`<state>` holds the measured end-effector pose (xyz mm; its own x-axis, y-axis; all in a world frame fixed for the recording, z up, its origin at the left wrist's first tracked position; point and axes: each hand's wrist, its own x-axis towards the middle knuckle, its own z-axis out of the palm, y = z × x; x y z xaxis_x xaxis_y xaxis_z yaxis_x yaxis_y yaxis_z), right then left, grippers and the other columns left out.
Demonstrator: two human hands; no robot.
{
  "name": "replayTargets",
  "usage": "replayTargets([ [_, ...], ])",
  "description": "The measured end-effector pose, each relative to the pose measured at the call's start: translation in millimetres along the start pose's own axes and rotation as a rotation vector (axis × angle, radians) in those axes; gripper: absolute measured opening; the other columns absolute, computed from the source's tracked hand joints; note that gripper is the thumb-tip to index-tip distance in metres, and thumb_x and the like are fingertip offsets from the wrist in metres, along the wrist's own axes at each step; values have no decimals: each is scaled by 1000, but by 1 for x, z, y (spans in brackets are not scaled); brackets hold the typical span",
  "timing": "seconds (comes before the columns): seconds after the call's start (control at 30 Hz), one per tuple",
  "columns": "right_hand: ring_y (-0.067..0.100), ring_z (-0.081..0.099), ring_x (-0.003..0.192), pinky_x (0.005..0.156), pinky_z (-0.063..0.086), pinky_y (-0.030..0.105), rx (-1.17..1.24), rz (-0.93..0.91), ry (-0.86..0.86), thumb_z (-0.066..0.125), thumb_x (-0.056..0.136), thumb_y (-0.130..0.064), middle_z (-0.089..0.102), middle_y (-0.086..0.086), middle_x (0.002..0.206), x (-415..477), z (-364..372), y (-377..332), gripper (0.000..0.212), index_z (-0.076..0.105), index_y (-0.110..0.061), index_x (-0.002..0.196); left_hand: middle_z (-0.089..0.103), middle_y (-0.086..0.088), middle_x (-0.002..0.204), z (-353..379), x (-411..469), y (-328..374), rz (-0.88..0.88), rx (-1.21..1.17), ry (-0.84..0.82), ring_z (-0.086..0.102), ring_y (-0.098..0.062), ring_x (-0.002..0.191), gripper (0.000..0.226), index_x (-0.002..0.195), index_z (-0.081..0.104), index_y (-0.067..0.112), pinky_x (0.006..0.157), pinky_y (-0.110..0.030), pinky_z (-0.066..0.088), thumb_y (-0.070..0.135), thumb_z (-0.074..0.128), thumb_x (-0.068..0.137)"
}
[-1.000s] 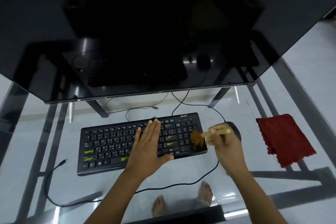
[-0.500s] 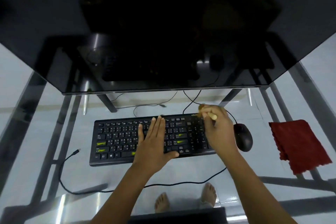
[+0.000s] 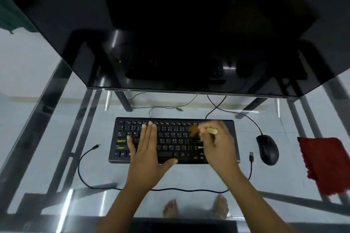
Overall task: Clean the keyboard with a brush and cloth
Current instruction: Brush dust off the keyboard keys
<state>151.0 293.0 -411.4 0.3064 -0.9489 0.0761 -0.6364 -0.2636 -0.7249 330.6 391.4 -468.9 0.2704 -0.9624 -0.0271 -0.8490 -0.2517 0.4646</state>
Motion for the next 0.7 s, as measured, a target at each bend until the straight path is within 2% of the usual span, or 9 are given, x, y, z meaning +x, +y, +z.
replayTargets([
  [0.07,10,67,73,70,54,18,0,-30,-49,56,96,-6,71,2,81,-2,1,2,11,63,-11,90,2,2,161,-3,-4,-9,-40,-16,47,-7,-13,148,106,153,7,13,116,-57,-5,75,45,75],
  [0.13,14,70,72,69,57,24,-96,-70,-161,55,97,-11,74,3,78,-4,4,1,13,63,-17,89,1,1,162,-7,-8,-20,-84,-25,93,-8,-14,148,107,153,7,11,116,-56,-5,75,44,76],
  [0.23,16,69,80,73,55,25,-14,-11,-25,58,95,-10,71,1,89,6,3,-5,11,65,-18,92,5,-3,162,-11,-13,-40,-150,-48,155,-4,-15,149,108,153,9,10,117,-55,-4,77,42,75],
  [0.27,18,70,81,74,57,26,26,-7,-49,58,95,-9,71,3,90,9,2,-9,9,65,-14,93,8,-5,161,-12,-15,-47,-175,-48,167,-1,-16,149,108,152,10,9,117,-56,-3,79,40,75],
  [0.4,14,71,78,76,60,29,23,-44,-318,54,98,-14,73,3,88,17,13,-23,12,64,-13,92,12,-10,161,-15,-21,-73,-242,-36,184,3,-19,149,106,151,10,8,116,-59,1,79,36,76],
  [0.5,10,68,78,74,54,21,63,-30,-150,56,97,-12,69,-2,90,31,17,-28,12,65,-16,90,7,-9,161,-16,-23,-87,-247,-51,175,0,-17,149,107,152,6,10,118,-54,-4,79,36,76],
  [0.6,8,73,79,76,58,20,99,-20,-325,56,98,-16,75,1,87,32,26,-33,9,63,-14,93,8,-7,161,-14,-28,-98,-201,-71,143,0,-15,149,105,152,4,12,119,-50,-3,80,35,78],
  [0.63,4,71,78,77,56,16,73,-5,-322,55,98,-17,75,-1,88,32,29,-34,10,62,-16,91,12,-7,161,-12,-30,-99,-175,-58,136,4,-16,149,102,153,6,12,120,-49,-1,78,36,81],
  [0.7,-5,61,80,77,45,4,50,16,-141,55,97,-11,67,-2,95,37,35,-41,13,63,-17,89,20,-6,159,-11,-33,-98,-135,-47,132,13,-16,148,96,153,11,13,121,-46,2,72,40,84],
])
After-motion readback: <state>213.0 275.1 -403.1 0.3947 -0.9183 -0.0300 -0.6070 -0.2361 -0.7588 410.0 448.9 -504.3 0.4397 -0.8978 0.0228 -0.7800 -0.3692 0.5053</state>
